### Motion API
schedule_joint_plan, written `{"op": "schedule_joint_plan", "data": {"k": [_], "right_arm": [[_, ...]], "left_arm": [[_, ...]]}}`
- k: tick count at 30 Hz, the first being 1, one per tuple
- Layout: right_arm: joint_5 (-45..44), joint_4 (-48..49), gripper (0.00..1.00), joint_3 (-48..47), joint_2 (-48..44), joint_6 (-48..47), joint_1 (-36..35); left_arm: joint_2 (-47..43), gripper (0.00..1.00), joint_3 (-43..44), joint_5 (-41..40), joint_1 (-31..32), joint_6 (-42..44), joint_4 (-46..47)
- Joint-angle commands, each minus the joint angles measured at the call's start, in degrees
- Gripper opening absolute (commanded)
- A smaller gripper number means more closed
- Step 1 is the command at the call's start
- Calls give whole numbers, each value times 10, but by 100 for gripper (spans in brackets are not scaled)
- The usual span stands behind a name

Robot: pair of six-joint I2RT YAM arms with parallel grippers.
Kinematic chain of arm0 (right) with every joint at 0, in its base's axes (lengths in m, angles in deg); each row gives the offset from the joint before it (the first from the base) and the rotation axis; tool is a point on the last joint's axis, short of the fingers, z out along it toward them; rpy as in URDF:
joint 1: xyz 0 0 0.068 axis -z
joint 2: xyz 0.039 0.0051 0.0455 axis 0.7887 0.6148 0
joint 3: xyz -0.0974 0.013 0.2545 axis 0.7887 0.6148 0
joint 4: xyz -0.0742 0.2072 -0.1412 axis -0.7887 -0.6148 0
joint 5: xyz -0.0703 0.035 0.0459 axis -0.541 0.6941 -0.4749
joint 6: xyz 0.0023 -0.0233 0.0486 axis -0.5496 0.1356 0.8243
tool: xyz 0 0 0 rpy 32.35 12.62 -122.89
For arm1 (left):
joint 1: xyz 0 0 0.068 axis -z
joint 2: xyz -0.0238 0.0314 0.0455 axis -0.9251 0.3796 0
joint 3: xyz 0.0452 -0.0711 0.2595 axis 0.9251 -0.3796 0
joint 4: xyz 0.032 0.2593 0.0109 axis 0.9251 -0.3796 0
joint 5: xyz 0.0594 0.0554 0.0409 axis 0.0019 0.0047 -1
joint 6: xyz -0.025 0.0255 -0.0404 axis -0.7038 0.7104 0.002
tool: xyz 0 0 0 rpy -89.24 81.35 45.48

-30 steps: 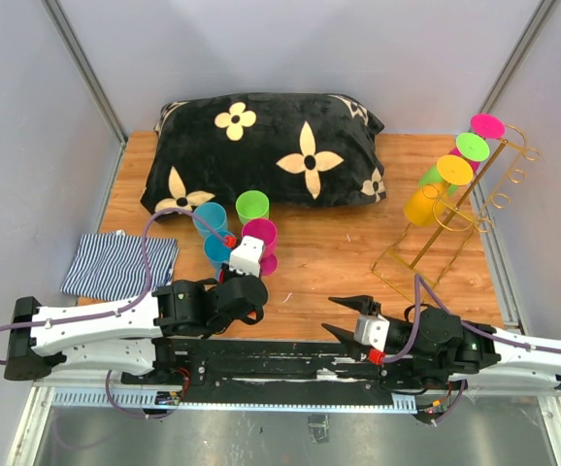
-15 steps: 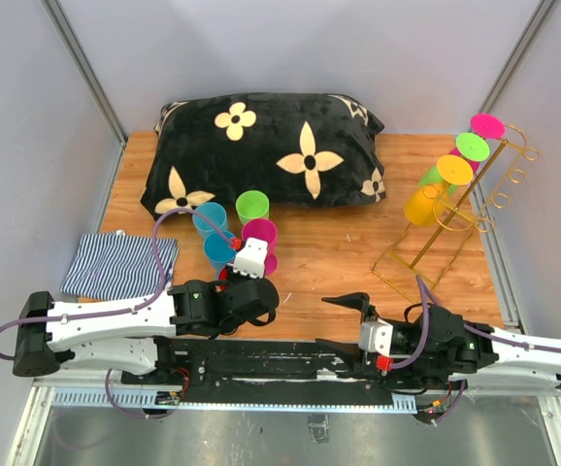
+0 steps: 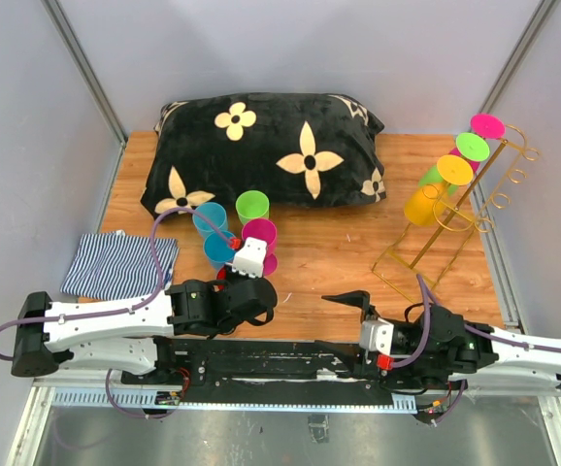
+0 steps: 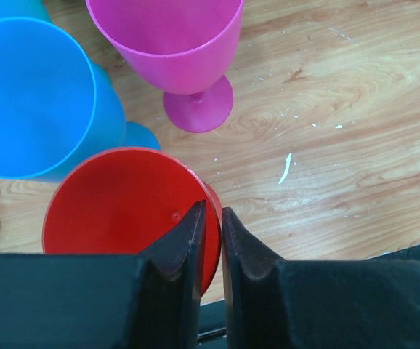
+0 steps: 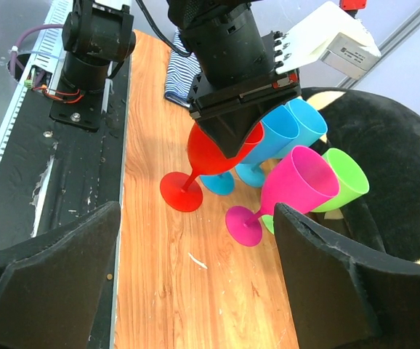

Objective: Take the wine glass off the wine glass rack
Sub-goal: Place the wine glass at the center of the board, then pick up the wine glass from the wine rack.

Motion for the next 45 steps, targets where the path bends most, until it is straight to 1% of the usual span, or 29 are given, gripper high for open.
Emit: {"op": "schedule_joint_plan", "data": {"k": [1, 3, 5, 6, 7, 8, 9, 11, 13, 15, 17, 19, 22, 24, 26, 28, 30, 32, 35, 37, 41, 43, 45], "right_arm": [[-18, 18, 88, -5, -10, 21, -5], [-20, 17, 89, -5, -12, 22, -5], [-23, 15, 90, -5, -15, 25, -5], [-24, 14, 90, -7, -16, 26, -5], [-27, 14, 91, -7, -16, 29, -5], [-34, 13, 94, -9, -16, 42, -5], [-56, 12, 100, -12, -15, 73, -5], [-97, -2, 98, -32, -7, 126, -5], [-98, -32, 98, -67, 5, 166, -5], [-113, -61, 98, -102, 22, 203, -5], [-176, -100, 98, -134, 48, 237, -5], [-242, -154, 98, -171, 87, 251, -5], [-294, -216, 98, -244, 162, 254, -5], [-318, -240, 98, -299, 205, 236, -4], [-362, -255, 98, -357, 249, 212, -1], [-393, -272, 98, -405, 286, 182, 18], [-375, -297, 98, -454, 316, 173, 71], [-326, -324, 98, -499, 332, 183, 142], [-282, -342, 98, -546, 331, 193, 246], [-290, -348, 98, -565, 323, 183, 287], [-361, -357, 98, -590, 317, 154, 349], [-352, -368, 98, -609, 322, 154, 393], [-323, -386, 98, -629, 331, 167, 441]], "left_arm": [[-3, 20, 7, -14, 3, 0, 1], [-3, 25, 10, -16, 3, -3, -2], [-4, 27, 16, -18, 4, -6, -9], [-5, 30, 20, -19, 4, -7, -13], [-6, 36, 25, -19, 3, -8, -17], [-8, 42, 30, -17, 3, -7, -20], [-10, 47, 35, -14, 3, -6, -24], [-18, 62, 49, 0, 3, -4, -21], [-38, 74, 57, 19, 3, 13, 0], [-72, 80, 55, 38, 3, 32, 36], [-109, 87, 45, 55, 3, 50, 79], [-147, 91, 25, 77, 3, 75, 128], [-189, 96, 4, 93, 3, 100, 180], [-203, 99, 3, 82, 3, 103, 184], [-209, 100, 4, 67, 2, 115, 181], [-212, 100, -1, 43, 2, 127, 178], [-214, 100, 1, 32, 2, 123, 166], [-223, 100, -2, 31, 2, 118, 168], [-242, 100, -15, 31, 1, 111, 177], [-255, 100, -25, 29, 1, 105, 180], [-274, 100, -51, 42, 1, 114, 202], [-276, 100, -54, 47, 1, 111, 197], [-276, 100, -50, 49, 1, 102, 181]]}}
